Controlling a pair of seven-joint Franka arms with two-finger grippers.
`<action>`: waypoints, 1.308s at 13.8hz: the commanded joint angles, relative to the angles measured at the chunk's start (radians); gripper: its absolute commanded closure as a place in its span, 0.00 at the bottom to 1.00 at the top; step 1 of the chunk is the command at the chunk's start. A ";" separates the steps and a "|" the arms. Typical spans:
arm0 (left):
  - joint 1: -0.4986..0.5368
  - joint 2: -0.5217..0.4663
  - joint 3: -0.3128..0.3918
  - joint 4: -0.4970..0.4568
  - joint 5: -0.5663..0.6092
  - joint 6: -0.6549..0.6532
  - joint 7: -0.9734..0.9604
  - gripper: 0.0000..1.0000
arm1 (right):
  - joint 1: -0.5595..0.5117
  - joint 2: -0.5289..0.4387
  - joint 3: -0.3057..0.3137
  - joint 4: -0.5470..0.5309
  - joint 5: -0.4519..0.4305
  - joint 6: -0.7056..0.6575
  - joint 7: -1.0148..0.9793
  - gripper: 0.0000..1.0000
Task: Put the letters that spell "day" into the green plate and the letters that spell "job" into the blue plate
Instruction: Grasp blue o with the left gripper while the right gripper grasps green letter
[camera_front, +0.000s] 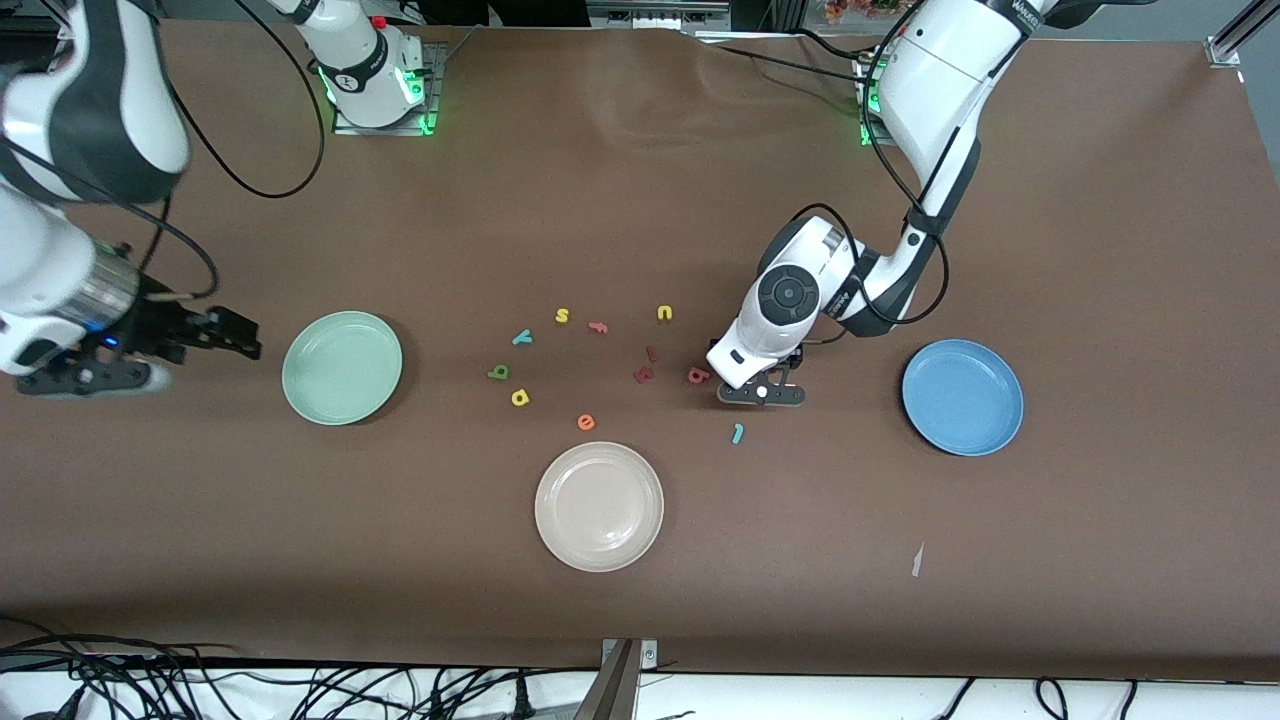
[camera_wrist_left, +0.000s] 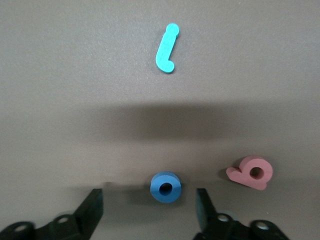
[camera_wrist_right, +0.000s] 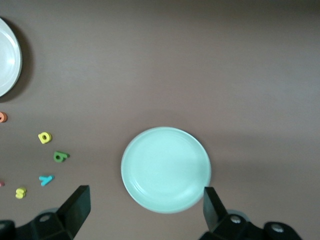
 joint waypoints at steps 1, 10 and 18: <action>-0.012 0.001 0.006 0.001 0.037 0.018 -0.036 0.24 | 0.086 0.146 -0.001 0.021 -0.003 0.147 0.142 0.00; -0.026 0.021 0.008 0.009 0.043 0.037 -0.075 0.41 | 0.288 0.256 -0.009 -0.049 -0.043 0.266 0.774 0.00; -0.024 0.035 0.012 0.032 0.042 0.037 -0.075 0.47 | 0.390 0.366 -0.007 -0.120 -0.232 0.444 1.185 0.05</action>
